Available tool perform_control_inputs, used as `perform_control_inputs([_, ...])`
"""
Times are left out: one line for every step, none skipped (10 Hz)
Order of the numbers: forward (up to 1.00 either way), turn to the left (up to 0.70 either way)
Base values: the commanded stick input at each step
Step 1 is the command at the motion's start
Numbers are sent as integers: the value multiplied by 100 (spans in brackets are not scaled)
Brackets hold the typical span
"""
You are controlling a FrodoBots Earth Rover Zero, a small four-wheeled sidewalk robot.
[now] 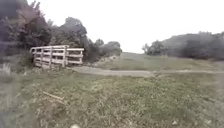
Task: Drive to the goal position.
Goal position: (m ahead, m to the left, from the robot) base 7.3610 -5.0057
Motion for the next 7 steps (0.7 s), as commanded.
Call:
perform_control_inputs([70,0])
perform_control_inputs([70,0])
perform_control_inputs([70,0])
perform_control_inputs([70,0])
perform_control_inputs([70,0])
perform_control_inputs([70,0])
perform_control_inputs([70,0])
